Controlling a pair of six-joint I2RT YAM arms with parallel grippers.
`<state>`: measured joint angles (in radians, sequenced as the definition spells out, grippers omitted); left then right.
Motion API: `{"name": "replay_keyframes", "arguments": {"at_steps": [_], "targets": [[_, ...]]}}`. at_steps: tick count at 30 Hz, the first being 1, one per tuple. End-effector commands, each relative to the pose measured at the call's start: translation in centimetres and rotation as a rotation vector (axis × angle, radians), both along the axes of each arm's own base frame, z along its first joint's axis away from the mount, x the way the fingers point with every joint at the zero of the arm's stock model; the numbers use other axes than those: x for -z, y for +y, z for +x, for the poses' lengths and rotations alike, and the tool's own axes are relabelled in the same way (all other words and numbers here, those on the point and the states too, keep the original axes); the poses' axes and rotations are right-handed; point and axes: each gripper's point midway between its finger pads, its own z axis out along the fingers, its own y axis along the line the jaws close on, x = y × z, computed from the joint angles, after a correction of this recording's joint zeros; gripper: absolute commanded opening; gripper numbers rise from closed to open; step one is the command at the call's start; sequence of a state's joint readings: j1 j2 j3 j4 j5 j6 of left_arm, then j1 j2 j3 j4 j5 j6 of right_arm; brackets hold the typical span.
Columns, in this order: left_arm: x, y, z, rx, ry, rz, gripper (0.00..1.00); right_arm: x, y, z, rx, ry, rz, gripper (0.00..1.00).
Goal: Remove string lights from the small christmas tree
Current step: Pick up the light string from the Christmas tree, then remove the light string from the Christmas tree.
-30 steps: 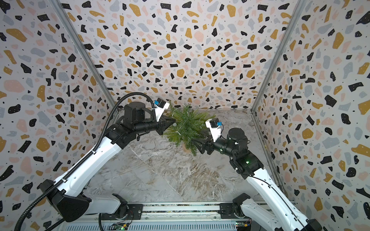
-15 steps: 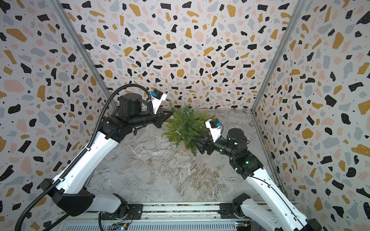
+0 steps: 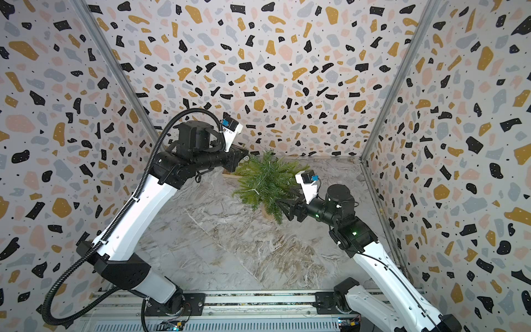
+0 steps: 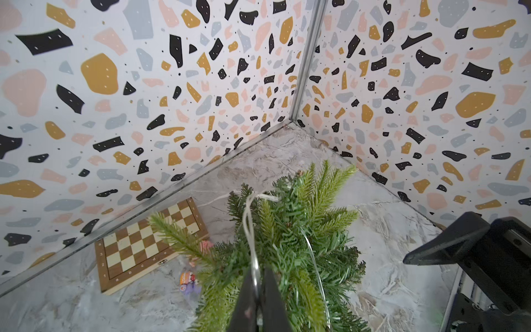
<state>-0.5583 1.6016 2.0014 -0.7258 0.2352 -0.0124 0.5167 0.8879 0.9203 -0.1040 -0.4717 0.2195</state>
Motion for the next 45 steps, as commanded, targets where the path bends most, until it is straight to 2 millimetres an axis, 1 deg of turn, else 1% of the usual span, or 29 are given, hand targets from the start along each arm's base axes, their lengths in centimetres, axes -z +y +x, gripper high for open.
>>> {"name": "replay_keyframes", "arguments": {"at_steps": [1, 6, 9, 13, 19, 22, 25, 30, 36, 39, 45], "targets": [[-1.4, 0.3, 0.7, -0.022, -0.06, 0.037, 0.0, -1.8, -0.5, -0.1, 0.027, -0.045, 0.028, 0.84], [-2.0, -0.3, 2.4, -0.03, -0.104, 0.058, 0.0, -2.3, -0.7, 0.3, 0.057, -0.051, 0.039, 0.84], [-2.2, -1.0, 3.4, -0.026, -0.127, 0.06, 0.0, -2.9, -1.3, 1.5, 0.127, -0.045, 0.057, 0.84], [-2.8, -2.4, 4.5, -0.003, -0.16, 0.052, 0.0, -3.6, -1.2, 2.6, 0.152, -0.056, 0.061, 0.86], [-2.8, -5.1, 6.2, 0.004, -0.232, 0.094, 0.0, -4.4, -1.0, 4.3, 0.175, -0.066, 0.054, 0.87], [-2.9, -6.1, 6.8, 0.01, -0.247, 0.095, 0.0, -4.9, -1.2, 5.4, 0.184, -0.065, 0.05, 0.88], [-3.2, -7.0, 6.9, 0.016, -0.263, 0.084, 0.0, -5.4, -1.9, 6.5, 0.198, -0.061, 0.063, 0.88], [-4.0, -8.0, 6.4, 0.037, -0.294, 0.061, 0.0, -5.6, -2.6, 7.4, 0.21, -0.054, 0.087, 0.88], [-4.7, -8.9, 5.0, 0.07, -0.33, 0.072, 0.0, -5.7, -1.8, 7.6, 0.166, -0.059, 0.092, 0.88], [-5.4, -9.3, 4.1, 0.086, -0.343, 0.061, 0.0, -6.0, -1.7, 7.8, 0.165, -0.067, 0.095, 0.88], [-6.3, -10.0, 1.8, 0.135, -0.359, 0.052, 0.0, -6.6, -1.9, 8.5, 0.171, -0.088, 0.089, 0.88]]}}
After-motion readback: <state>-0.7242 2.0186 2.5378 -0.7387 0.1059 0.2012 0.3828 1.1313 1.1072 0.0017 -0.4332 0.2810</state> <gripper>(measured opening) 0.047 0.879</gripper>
